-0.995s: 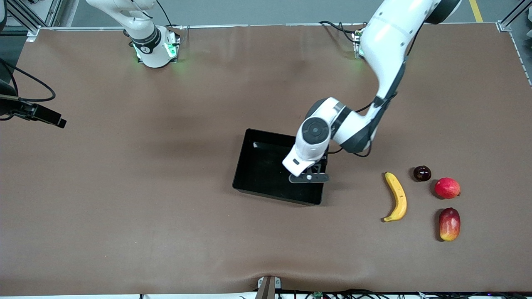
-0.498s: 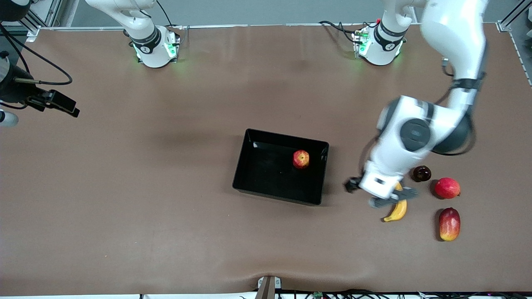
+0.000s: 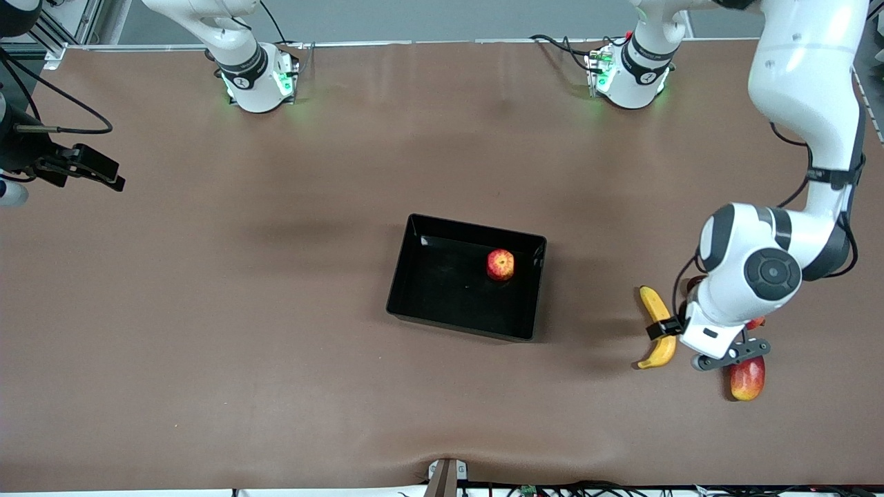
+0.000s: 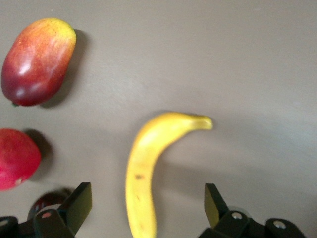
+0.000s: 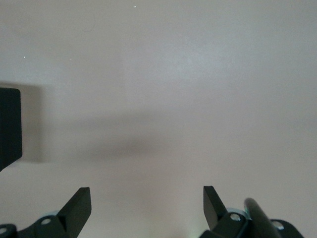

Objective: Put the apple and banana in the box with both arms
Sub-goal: 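Grasp the yellow banana with the left gripper and carry it over the box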

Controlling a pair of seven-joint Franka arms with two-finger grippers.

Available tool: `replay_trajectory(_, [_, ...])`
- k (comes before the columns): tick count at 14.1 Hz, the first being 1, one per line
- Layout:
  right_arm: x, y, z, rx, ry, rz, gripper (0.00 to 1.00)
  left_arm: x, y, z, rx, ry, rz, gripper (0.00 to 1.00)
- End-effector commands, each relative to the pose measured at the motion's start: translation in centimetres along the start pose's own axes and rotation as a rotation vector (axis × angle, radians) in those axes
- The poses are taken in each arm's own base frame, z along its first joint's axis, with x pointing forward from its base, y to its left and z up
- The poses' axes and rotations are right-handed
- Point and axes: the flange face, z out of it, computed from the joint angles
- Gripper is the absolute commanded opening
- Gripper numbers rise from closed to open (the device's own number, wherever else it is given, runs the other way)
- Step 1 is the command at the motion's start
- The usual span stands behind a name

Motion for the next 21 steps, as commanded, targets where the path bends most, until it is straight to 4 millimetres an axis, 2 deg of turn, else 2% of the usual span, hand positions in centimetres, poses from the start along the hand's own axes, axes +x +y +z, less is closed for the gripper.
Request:
replay_trajectory(1, [-0.8,-0.2,-0.4,0.002,0.014,-0.018,1.0,-0.3,0.2,4.2,-0.006,0.0,0.028,1.0])
replay_trajectory(3, [-0.8,-0.3,-0.5,0.004,0.018,-0.022,1.0,-0.8,0.2,6.6,-0.011,-0.014,0.033,1.0])
replay_trajectory(4, [-0.8,-0.5,-0.5,0.004,0.02,-0.025,1.0,-0.8,0.0,6.9,-0.009,-0.019,0.037,0.97])
replay_trajectory(5, [-0.9,-0.5,-0.7,0.003,0.02,-0.026,1.0,-0.8,-0.1,7.1,-0.008,-0.022,0.048,0.84])
replay_trajectory(6, [-0.9,-0.5,-0.7,0.003,0.02,-0.031,1.0,-0.8,-0.3,7.2,-0.008,-0.025,0.081,0.55])
replay_trajectory(7, [-0.9,-0.5,-0.7,0.003,0.02,-0.049,1.0,-0.6,-1.3,7.3,-0.006,-0.03,0.112,0.22])
replay_trajectory(8, [-0.8,-0.3,-0.5,0.003,0.019,-0.074,1.0,-0.4,-1.9,7.2,-0.006,-0.031,0.127,0.04])
replay_trajectory(9, [-0.8,-0.3,-0.4,0.003,0.017,-0.086,1.0,-0.3,-2.2,7.0,-0.005,-0.029,0.134,0.0])
replay_trajectory(12, [-0.8,-0.5,-0.3,0.003,0.014,-0.091,1.0,-0.6,-0.7,5.3,-0.013,-0.037,0.137,0.0])
replay_trajectory(14, [-0.9,-0.3,-0.2,0.003,0.006,-0.087,1.0,-1.3,1.3,2.4,-0.026,-0.053,0.159,0.0])
replay_trajectory(17, [-0.8,-0.2,-0.2,0.003,0.006,-0.086,1.0,-2.4,4.3,-3.2,-0.037,-0.053,0.194,0.0])
replay_trajectory(19, [-0.9,-0.2,-0.1,0.003,0.002,-0.086,1.0,-4.0,7.2,-6.6,-0.055,-0.061,0.216,0.0])
replay_trajectory(21, [-0.7,0.0,0.0,0.003,0.003,-0.081,1.0,-6.3,11.6,-9.2,-0.099,-0.052,0.178,0.0])
